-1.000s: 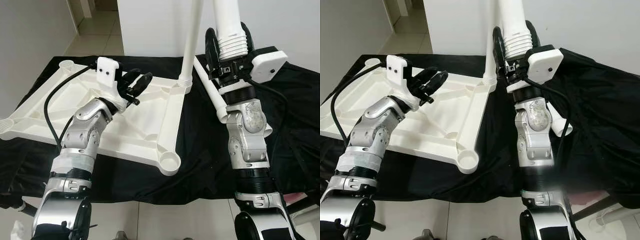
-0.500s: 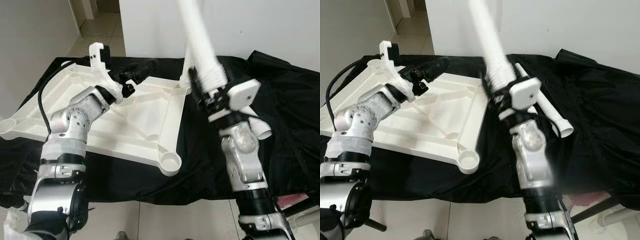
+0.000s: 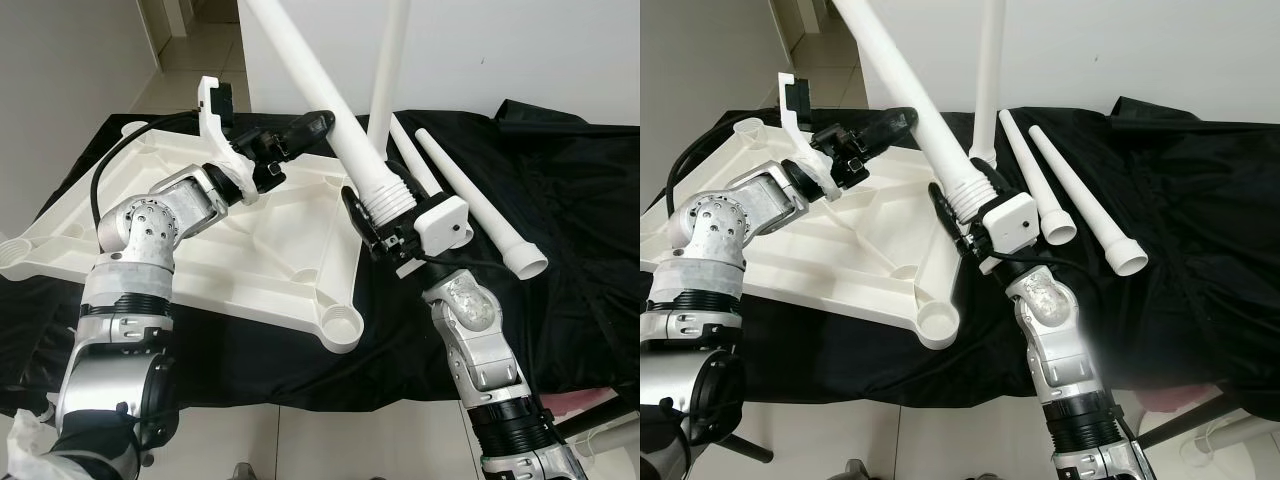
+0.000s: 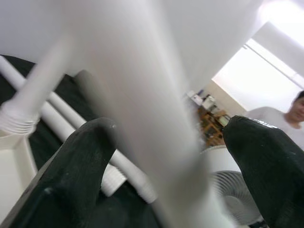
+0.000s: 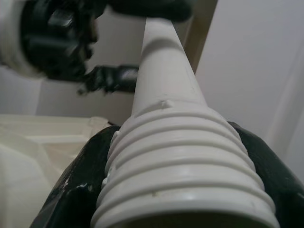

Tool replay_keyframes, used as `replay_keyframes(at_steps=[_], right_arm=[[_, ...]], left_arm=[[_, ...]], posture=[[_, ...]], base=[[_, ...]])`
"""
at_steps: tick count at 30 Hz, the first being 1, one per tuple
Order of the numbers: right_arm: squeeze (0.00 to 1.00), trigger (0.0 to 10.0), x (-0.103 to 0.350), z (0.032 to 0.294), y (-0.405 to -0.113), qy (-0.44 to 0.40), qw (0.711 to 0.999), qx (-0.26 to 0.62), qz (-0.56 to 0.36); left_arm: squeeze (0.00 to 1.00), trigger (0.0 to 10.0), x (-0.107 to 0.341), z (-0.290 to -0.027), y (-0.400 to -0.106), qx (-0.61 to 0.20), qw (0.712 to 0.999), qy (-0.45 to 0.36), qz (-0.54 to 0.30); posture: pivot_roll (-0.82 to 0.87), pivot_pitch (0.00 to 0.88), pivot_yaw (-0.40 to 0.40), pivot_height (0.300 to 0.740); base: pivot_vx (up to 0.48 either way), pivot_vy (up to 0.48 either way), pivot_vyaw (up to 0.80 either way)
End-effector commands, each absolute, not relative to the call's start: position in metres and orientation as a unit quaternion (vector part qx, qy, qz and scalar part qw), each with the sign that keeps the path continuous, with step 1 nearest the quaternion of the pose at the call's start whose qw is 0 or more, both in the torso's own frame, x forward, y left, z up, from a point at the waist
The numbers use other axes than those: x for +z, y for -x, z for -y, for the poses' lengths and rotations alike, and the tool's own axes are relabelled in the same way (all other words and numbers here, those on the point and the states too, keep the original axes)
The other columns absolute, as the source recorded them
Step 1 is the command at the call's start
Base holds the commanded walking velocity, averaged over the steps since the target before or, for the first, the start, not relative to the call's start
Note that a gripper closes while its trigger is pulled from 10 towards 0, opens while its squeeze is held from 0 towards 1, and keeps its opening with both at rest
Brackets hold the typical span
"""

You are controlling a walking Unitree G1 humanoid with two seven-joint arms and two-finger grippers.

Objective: Building children table

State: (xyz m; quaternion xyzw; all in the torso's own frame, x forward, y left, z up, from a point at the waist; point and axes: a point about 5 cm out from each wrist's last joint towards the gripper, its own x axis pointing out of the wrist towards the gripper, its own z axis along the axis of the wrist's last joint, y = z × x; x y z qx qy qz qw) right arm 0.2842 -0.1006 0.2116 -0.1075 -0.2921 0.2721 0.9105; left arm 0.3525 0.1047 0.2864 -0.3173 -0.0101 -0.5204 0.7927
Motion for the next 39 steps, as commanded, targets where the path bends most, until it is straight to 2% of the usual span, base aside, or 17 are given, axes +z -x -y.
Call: replay_keyframes(at_steps=[1, 6, 13, 21, 22, 23, 24, 25, 37, 38, 39], right_arm=[[0.0, 10.0, 0.212, 0.097, -0.281, 0.115, 0.905, 0.284, 0.295], [0.0, 10.0, 0.201, 0.095, -0.272, 0.131, 0.902, 0.296, 0.285], [0.0, 10.0, 0.198, 0.096, -0.264, 0.142, 0.901, 0.289, 0.292], [0.0, 10.0, 0.199, 0.097, -0.263, 0.148, 0.899, 0.287, 0.296], [0.0, 10.0, 0.199, 0.098, -0.263, 0.15, 0.899, 0.286, 0.295], [0.0, 10.0, 0.199, 0.098, -0.263, 0.15, 0.899, 0.286, 0.295], [0.0, 10.0, 0.199, 0.099, -0.264, 0.152, 0.899, 0.285, 0.295], [0.0, 10.0, 0.198, 0.099, -0.264, 0.154, 0.9, 0.284, 0.294], [0.0, 10.0, 0.193, 0.1, -0.264, 0.161, 0.902, 0.274, 0.29], [0.39, 10.0, 0.191, 0.1, -0.264, 0.158, 0.904, 0.271, 0.29], [0.39, 10.0, 0.191, 0.1, -0.264, 0.158, 0.904, 0.271, 0.29]], left_arm=[[0.0, 10.0, 0.297, -0.1, -0.341, -0.624, 0.712, 0.318, 0.048], [0.0, 10.0, 0.308, -0.104, -0.349, -0.614, 0.701, 0.359, 0.046], [0.0, 10.0, 0.317, -0.117, -0.361, -0.594, 0.713, 0.367, 0.059], [0.0, 10.0, 0.328, -0.13, -0.367, -0.586, 0.706, 0.391, 0.076], [0.0, 3.7, 0.332, -0.137, -0.37, -0.579, 0.702, 0.406, 0.085], [0.0, 3.7, 0.332, -0.137, -0.37, -0.579, 0.702, 0.406, 0.085], [0.0, 1.0, 0.335, -0.142, -0.372, -0.572, 0.7, 0.418, 0.093], [0.0, 0.0, 0.337, -0.148, -0.373, -0.564, 0.697, 0.43, 0.106], [0.0, 0.0, 0.334, -0.156, -0.377, -0.556, 0.701, 0.436, 0.102], [0.0, 0.0, 0.333, -0.156, -0.378, -0.55, 0.705, 0.437, 0.097], [0.0, 0.0, 0.333, -0.156, -0.378, -0.55, 0.705, 0.437, 0.097]], posture=[[-0.1, 0.061, 0.044, 0.74], [-0.1, 0.07, 0.039, 0.74], [-0.1, 0.071, 0.034, 0.74], [-0.1, 0.07, 0.035, 0.74], [-0.11, 0.069, 0.036, 0.74], [-0.11, 0.069, 0.036, 0.74], [-0.11, 0.069, 0.036, 0.74], [-0.11, 0.069, 0.037, 0.74], [-0.1, 0.073, 0.039, 0.74], [-0.09, 0.074, 0.04, 0.74], [-0.09, 0.074, 0.04, 0.74]], base=[[0.0, 0.0, 0.0], [0.0, 0.0, 0.0], [0.0, 0.0, 0.0], [0.0, 0.0, 0.0], [0.0, 0.0, 0.0], [0.0, 0.0, 0.0], [0.0, 0.0, 0.0], [0.0, 0.0, 0.0], [0.0, 0.0, 0.0], [0.0, 0.0, 0.0], [0.0, 0.0, 0.0]])
